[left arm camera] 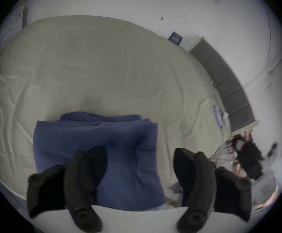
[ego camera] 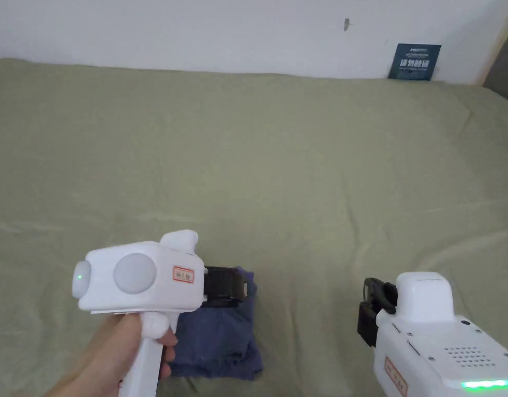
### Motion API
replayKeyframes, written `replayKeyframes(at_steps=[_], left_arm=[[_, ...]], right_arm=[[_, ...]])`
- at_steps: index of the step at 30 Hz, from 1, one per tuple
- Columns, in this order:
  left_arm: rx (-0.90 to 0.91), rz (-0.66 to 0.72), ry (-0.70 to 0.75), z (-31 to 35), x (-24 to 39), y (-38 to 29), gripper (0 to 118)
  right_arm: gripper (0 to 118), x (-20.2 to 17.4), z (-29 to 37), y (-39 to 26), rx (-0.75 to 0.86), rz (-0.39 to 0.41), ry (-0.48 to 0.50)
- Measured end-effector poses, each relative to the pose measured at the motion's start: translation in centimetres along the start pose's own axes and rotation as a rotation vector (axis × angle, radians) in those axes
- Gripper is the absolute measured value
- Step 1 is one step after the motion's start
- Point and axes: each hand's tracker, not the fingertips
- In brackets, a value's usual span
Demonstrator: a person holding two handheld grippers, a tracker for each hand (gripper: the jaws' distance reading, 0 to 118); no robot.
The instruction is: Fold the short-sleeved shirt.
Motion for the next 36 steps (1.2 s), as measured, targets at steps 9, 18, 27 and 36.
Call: replayKeyframes(at_steps=[9,18,27,36], left_arm=[[-0.086,0.180,-0.287,0.0,-4.8,-1.6,0],[-0.178,0.268,-0.347,-5.0,-7.6,-4.2,0],[0.027,0.156,-0.293,5.6,-10.3,-1.3,0],[-0.017,0.125,-0.081,8.0,-16.8,-0.3,0]], right_arm=[[1,-0.4,-0.4,-0.6,-0.023,-0.047,0.011],[1,-0.9,-1.4,-1.4,-0.101,-0.042,0.068],[1,-5.1,-10.2,-2.0,-0.455,-0.479,0.729],[1,-7.1,-19.7,-5.2,-0.648,-0.598,0.907]])
